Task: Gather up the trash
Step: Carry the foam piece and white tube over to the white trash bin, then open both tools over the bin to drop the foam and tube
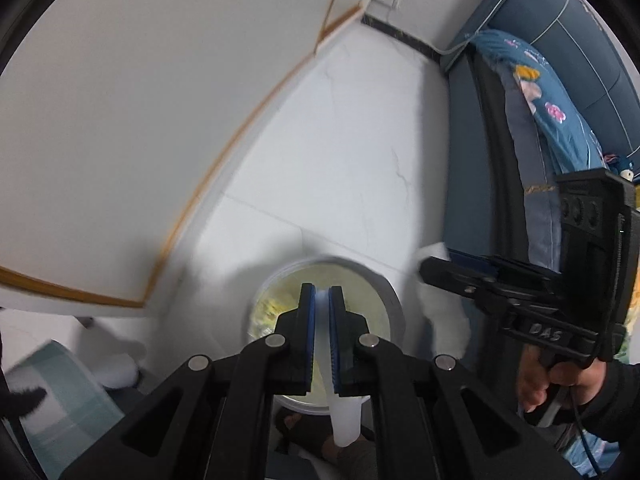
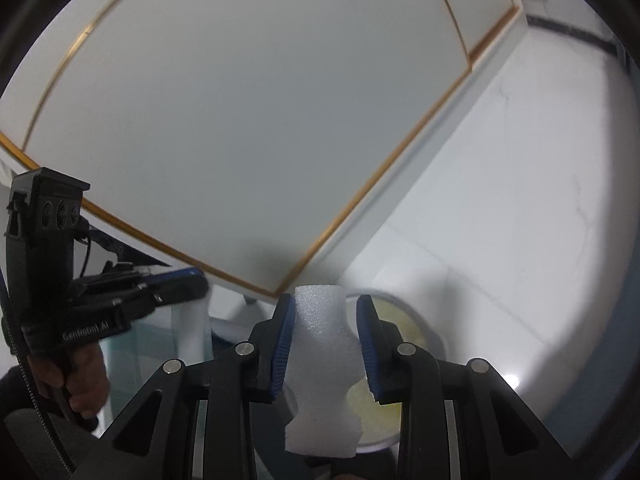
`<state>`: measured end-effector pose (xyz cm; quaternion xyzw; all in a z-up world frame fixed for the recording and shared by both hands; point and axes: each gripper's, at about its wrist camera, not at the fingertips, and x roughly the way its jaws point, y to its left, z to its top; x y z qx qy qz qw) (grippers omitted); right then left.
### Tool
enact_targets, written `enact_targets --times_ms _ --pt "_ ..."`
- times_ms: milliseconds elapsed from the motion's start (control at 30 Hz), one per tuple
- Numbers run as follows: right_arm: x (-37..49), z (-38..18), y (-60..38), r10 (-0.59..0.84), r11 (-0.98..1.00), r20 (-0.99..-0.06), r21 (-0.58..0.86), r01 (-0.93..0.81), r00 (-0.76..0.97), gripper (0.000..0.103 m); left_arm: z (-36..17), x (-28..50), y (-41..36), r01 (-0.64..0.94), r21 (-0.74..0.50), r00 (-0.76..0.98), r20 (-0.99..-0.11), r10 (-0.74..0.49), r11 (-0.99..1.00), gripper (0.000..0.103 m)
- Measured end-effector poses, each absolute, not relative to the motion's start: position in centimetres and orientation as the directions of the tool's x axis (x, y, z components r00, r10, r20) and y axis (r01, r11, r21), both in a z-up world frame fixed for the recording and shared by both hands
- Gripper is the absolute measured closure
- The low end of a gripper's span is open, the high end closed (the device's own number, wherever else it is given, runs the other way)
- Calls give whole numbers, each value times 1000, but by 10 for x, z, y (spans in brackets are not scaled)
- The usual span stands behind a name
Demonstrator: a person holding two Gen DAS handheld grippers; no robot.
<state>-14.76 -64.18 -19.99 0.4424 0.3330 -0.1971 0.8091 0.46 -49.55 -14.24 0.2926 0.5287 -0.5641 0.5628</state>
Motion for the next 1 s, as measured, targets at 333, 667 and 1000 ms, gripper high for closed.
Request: enact_targets --times_ms 333,667,1000 --pt "-128 -266 -648 48 429 -746 615 661 664 73 -199 -2 -502 936 -266 -219 -953 -209 229 101" --pt "-123 -296 -644 105 418 -801 574 704 590 69 -228 -1 -502 905 -300 -275 -954 -123 301 95" --pt "-137 -297 -636 121 405 -812 566 718 571 50 -229 0 -503 903 -276 -260 -961 -93 328 91"
